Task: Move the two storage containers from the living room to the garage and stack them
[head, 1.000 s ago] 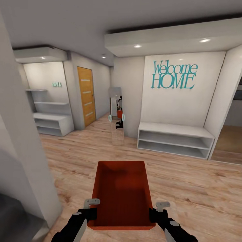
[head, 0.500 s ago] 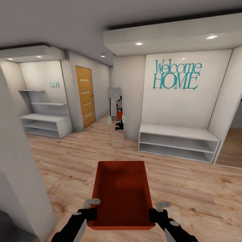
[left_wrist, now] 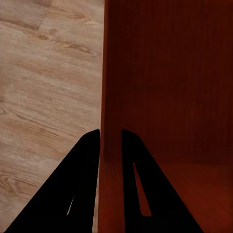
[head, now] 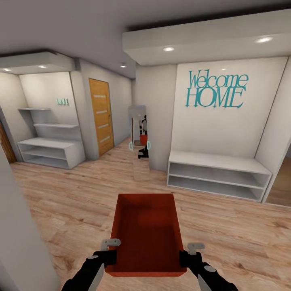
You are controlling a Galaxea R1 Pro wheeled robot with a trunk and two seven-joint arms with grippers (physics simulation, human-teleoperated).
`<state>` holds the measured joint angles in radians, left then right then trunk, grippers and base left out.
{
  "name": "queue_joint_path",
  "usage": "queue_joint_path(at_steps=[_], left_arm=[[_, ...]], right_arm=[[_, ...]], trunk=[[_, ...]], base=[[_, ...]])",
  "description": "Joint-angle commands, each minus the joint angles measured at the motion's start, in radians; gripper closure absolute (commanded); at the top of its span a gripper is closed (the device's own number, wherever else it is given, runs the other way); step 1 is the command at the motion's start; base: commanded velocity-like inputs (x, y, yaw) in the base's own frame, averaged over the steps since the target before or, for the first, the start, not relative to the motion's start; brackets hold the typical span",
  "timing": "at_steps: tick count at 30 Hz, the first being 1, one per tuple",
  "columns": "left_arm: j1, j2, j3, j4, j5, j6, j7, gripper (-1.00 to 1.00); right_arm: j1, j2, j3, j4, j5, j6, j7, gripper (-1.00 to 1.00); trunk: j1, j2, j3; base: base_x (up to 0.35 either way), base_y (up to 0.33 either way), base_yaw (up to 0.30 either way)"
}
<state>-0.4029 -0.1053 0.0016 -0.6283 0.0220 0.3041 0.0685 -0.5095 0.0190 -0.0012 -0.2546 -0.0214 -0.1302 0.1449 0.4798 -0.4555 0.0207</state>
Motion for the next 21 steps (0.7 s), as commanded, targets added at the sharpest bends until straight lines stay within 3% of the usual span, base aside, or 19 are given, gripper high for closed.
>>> queue_joint_path(at_steps=[1,21], left_arm=[[-0.001,0.033,0.015,-0.001,-0.016,0.007,0.01,1.0],[-0.001,0.033,0.015,-0.001,-0.016,0.007,0.01,1.0]], right_arm=[[0.0,-0.007,0.027,-0.002,-0.008,-0.003,0.009,1.0],[0.0,-0.007,0.026,-0.002,-0.008,-0.003,0.009,1.0]], trunk=[[0.001,-0.001,0.0],[0.001,-0.001,0.0]], base=[[0.329,0.0,0.0],[0.329,0.0,0.001]])
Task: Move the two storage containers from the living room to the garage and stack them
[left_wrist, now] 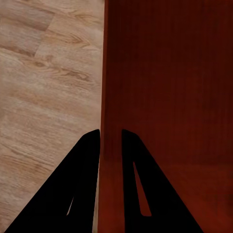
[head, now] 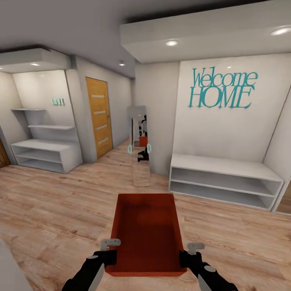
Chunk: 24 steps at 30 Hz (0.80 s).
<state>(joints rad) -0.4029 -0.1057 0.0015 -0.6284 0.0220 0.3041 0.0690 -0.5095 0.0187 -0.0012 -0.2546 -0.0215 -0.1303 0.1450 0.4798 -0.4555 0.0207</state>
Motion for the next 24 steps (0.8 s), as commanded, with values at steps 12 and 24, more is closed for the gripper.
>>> queue_joint_path(at_steps=[12,24], left_arm=[[-0.001,0.034,0.015,-0.001,-0.016,0.007,0.009,1.0],[-0.001,0.034,0.015,-0.001,-0.016,0.007,0.01,1.0]], right_arm=[[0.0,-0.006,0.026,-0.002,-0.008,-0.003,0.008,1.0],[0.0,-0.006,0.026,-0.002,-0.008,-0.003,0.008,1.0]], trunk=[[0.001,-0.001,0.0],[0.001,-0.001,0.0]], base=[[0.329,0.0,0.189],[0.329,0.0,0.049]])
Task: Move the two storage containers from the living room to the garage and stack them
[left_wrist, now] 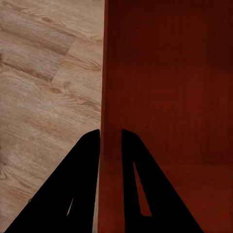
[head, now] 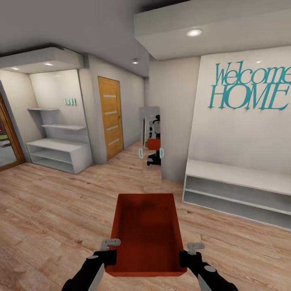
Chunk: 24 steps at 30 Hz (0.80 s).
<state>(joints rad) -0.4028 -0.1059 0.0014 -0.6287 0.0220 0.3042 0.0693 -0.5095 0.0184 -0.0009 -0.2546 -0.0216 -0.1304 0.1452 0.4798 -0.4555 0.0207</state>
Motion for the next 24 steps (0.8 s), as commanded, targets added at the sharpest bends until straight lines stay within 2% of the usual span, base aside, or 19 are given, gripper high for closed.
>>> queue_joint_path(at_steps=[1,21,24], left_arm=[[-0.001,0.034,0.016,0.0,-0.016,0.007,0.009,1.0],[-0.001,0.034,0.016,0.0,-0.016,0.007,0.01,1.0],[-0.001,0.034,0.016,0.0,-0.016,0.007,0.009,1.0]], right_arm=[[0.0,-0.006,0.026,-0.002,-0.008,-0.003,0.008,1.0],[0.0,-0.006,0.026,-0.002,-0.008,-0.003,0.008,1.0],[0.0,-0.006,0.026,-0.002,-0.008,-0.003,0.008,1.0]], trunk=[[0.001,-0.001,0.0],[0.001,-0.001,0.0],[0.001,-0.001,0.0]], base=[[0.329,0.0,0.153],[0.329,0.0,0.251],[0.329,0.0,0.137]])
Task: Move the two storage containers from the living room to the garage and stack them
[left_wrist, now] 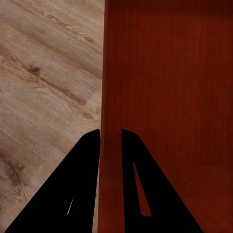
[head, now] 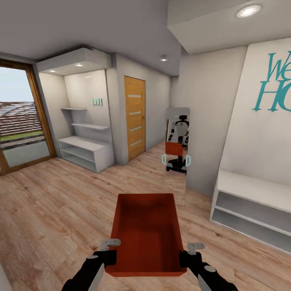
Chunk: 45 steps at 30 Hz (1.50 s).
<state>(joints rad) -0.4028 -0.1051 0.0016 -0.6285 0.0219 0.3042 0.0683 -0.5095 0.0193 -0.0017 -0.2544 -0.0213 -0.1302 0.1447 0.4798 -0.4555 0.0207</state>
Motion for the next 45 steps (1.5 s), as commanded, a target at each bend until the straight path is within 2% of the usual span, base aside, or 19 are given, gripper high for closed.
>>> queue_joint_path(at_steps=[1,16,37,45], left_arm=[[-0.001,0.033,0.015,0.0,-0.016,0.007,0.01,1.0],[-0.001,0.033,0.015,0.0,-0.016,0.007,0.01,1.0],[-0.001,0.033,0.015,0.0,-0.016,0.007,0.011,1.0],[-0.001,0.033,0.015,0.0,-0.016,0.007,0.01,1.0]], right_arm=[[0.0,-0.007,0.026,-0.002,-0.008,-0.003,0.009,1.0],[0.0,-0.007,0.026,-0.002,-0.008,-0.003,0.009,1.0],[0.0,-0.007,0.026,-0.002,-0.008,-0.003,0.009,1.0],[0.0,-0.007,0.026,-0.002,-0.008,-0.003,0.009,1.0]], trunk=[[0.001,-0.001,0.0],[0.001,-0.001,0.0],[0.001,-0.001,0.0],[0.001,-0.001,0.0]], base=[[0.329,0.0,0.034],[0.329,0.0,0.016],[0.329,0.0,0.25],[0.329,0.0,0.035]])
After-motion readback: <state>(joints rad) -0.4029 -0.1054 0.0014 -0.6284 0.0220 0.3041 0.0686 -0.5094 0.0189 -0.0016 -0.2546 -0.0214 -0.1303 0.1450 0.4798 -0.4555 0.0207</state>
